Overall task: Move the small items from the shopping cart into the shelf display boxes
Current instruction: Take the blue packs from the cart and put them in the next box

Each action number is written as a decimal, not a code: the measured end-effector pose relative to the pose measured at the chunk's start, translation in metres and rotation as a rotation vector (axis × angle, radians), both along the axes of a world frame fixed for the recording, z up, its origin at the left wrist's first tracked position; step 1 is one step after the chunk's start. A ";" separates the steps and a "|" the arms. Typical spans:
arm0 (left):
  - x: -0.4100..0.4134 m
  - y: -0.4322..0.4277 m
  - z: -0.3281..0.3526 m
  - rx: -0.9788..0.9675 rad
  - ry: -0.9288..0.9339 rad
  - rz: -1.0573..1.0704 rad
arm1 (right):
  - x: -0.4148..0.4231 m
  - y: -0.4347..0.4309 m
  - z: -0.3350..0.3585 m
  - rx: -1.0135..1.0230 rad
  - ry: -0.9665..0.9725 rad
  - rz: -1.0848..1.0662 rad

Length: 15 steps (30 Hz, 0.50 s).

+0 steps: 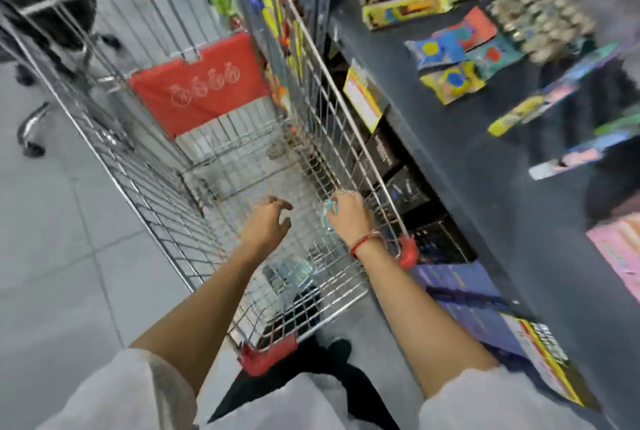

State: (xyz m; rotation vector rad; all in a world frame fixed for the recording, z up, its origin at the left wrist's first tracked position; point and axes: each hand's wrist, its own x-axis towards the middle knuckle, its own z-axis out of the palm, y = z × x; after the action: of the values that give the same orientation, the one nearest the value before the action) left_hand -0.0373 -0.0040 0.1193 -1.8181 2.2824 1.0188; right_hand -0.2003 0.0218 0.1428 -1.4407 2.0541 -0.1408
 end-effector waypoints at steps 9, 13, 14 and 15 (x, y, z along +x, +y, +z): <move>0.005 0.021 -0.088 0.211 -0.202 -0.301 | 0.009 -0.016 -0.107 0.250 -0.008 -0.265; 0.002 0.034 -0.121 0.063 -0.325 -0.809 | 0.011 -0.013 -0.142 0.231 0.144 -0.301; 0.002 0.036 -0.128 0.038 -0.359 -0.871 | 0.011 -0.011 -0.147 0.226 0.178 -0.304; 0.001 0.037 -0.134 0.028 -0.390 -0.898 | 0.010 -0.011 -0.153 0.234 0.197 -0.307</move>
State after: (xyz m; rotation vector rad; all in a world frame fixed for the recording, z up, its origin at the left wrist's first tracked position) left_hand -0.0363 0.0332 -0.0142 -0.6917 2.3658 0.4747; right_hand -0.1899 0.0108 -0.0097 -1.0270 2.3545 0.1189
